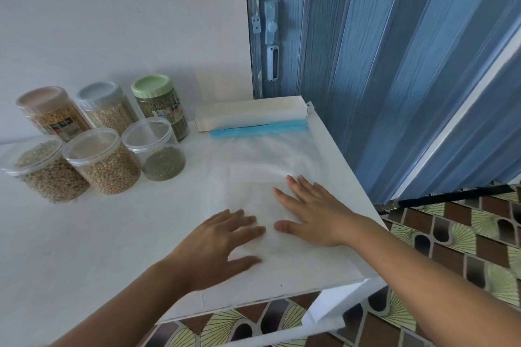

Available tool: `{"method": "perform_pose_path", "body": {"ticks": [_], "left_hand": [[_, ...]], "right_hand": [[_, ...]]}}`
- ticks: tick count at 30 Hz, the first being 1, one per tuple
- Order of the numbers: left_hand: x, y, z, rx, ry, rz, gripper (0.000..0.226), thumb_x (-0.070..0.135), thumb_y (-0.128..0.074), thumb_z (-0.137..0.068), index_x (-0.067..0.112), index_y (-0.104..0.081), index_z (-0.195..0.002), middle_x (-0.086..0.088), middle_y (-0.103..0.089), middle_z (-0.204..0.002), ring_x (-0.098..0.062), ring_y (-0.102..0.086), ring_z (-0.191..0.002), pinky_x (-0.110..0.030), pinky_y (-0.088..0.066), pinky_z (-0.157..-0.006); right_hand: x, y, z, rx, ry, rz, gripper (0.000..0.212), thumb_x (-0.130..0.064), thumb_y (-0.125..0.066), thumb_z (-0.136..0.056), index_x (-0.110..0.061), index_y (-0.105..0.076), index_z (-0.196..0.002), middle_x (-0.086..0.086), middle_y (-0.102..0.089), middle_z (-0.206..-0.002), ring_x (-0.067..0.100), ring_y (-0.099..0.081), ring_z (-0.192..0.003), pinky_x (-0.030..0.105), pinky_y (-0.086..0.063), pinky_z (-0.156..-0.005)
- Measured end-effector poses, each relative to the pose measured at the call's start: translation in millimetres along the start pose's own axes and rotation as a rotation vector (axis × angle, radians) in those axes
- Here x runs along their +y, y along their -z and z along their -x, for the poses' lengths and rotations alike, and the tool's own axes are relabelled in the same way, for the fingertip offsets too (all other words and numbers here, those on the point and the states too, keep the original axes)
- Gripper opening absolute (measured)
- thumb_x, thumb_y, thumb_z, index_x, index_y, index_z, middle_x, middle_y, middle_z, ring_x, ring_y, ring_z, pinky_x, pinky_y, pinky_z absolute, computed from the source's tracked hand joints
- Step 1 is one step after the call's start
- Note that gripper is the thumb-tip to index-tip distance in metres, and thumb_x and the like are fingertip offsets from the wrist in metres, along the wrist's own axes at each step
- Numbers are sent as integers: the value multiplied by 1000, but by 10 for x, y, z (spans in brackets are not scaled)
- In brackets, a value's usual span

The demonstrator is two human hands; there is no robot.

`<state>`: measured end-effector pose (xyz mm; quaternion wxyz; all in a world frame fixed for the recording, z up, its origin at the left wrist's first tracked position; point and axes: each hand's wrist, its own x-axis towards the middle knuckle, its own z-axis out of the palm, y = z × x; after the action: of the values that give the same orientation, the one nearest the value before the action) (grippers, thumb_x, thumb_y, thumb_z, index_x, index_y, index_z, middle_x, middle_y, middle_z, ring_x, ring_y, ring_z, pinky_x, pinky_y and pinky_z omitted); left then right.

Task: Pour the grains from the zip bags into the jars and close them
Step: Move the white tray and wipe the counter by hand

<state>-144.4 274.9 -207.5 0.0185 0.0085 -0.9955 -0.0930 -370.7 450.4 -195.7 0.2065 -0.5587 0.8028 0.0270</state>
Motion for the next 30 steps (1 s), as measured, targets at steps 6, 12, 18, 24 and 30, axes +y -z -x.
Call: {"method": "perform_pose_path", "body": {"ticks": [6,12,18,24,30], "left_hand": [[34,21,-108,40,-122,-133,43,44,-57,-99,28,-65,-138,3,-68,-137,-19,-65,-127,-36,-48,-109],[163,79,-163,149,-117,-89,26,24,-72,-93,24,-74,-118,6,-74,-106,-14,-72,-89,-29,-59,-85],[146,167,-204,102,51,54,27,34,-44,-106,30,-66,-122,10,-73,-108,-17,-70,-90,-35,-57,-80],[141,316,-250,51,158,180,14,32,-49,-107,33,-63,-108,10,-72,-92,-17,-65,-78,-37,-53,-77],[140,581,-199,-129,240,207,92,74,-72,-79,52,-26,-155,12,-62,-141,-15,-60,-120,-33,-49,-103]], "right_hand": [[17,-47,19,17,10,-40,85,-85,-14,-92,-46,19,-160,-8,34,-167,13,33,-153,36,16,-124],[-27,64,229,100,84,-184,94,-91,-26,-85,-51,15,-159,-12,18,-173,10,21,-158,41,6,-130],[-125,126,395,77,151,-77,108,-82,-71,-73,-46,-21,-162,-20,-34,-144,4,-35,-131,29,-37,-111],[-117,200,339,131,127,-156,57,-23,-59,-96,-43,-52,-148,-9,-61,-138,15,-56,-123,34,-47,-104],[-73,357,248,118,59,-290,63,-18,-52,-95,-53,-46,-148,-7,-63,-117,8,-59,-86,27,-53,-77]]}}
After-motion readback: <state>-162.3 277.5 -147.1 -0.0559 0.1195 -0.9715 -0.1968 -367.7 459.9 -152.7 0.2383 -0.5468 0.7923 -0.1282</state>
